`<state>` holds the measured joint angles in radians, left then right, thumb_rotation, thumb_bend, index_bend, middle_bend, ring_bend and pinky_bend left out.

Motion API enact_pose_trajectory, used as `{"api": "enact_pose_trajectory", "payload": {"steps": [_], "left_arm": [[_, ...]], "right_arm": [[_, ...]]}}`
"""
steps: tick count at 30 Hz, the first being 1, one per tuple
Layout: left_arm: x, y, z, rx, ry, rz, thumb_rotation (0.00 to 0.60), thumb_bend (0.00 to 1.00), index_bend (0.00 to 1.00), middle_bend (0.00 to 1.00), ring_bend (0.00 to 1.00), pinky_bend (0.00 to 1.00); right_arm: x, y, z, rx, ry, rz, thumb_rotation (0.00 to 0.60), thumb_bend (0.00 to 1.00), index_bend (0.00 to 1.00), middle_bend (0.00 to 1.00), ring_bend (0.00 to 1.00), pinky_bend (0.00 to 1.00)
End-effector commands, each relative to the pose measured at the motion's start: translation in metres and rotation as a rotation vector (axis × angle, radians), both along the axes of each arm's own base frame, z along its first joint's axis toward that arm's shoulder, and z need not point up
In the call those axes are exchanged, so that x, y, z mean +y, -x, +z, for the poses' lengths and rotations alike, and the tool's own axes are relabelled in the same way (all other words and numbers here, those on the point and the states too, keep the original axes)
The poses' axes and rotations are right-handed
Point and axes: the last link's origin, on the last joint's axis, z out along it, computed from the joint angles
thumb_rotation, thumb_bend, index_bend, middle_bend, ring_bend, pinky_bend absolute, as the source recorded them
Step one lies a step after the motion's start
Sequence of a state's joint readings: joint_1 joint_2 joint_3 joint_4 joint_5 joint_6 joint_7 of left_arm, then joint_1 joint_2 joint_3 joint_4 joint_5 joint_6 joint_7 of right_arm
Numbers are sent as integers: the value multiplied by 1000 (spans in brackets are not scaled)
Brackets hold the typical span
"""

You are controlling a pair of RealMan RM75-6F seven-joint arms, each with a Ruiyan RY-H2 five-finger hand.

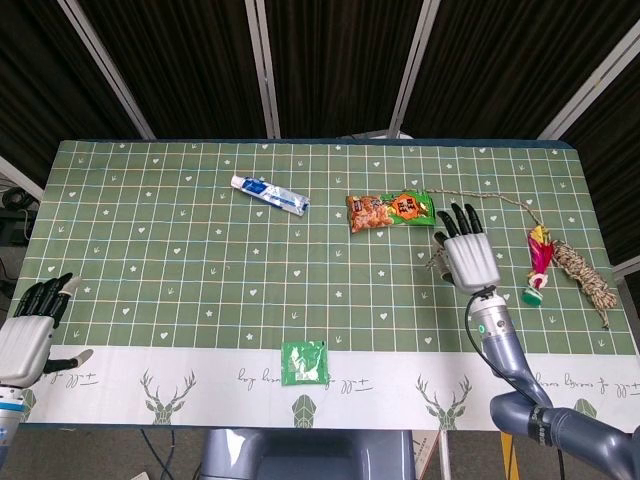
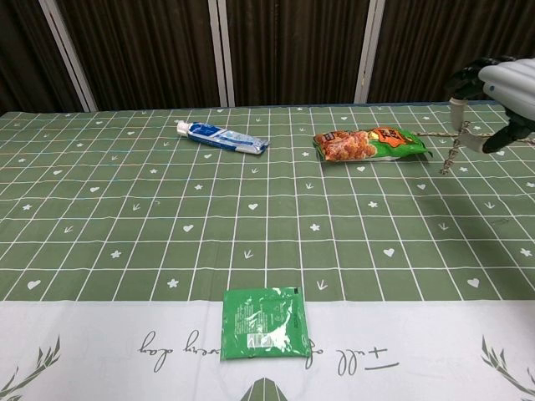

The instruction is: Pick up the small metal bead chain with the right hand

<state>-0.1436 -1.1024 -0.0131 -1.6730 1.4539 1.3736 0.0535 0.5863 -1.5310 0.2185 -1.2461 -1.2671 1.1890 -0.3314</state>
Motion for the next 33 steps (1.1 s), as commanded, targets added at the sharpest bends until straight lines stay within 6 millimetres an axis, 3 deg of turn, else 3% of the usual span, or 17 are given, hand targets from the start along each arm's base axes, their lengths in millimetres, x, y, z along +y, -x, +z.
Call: {"api": "enact_pose_trajectory", "payload": {"steps": [1,21,33], "left_arm": [[0,0,0,0,-3,-2,600,53,0,0,0,0],[-1,0,0,-2,-2,-2,600,52,0,0,0,0],[-1,0,0,0,-3,-1,600,51,0,0,0,0]], "right_arm": [[11,9,4,10,33,-13,600,379,577,129,0,0],[29,51,2,58,63,-88,600,379,577,130,0,0],[33,63,3,64,65,-130,600,381,577,129,0,0]]}}
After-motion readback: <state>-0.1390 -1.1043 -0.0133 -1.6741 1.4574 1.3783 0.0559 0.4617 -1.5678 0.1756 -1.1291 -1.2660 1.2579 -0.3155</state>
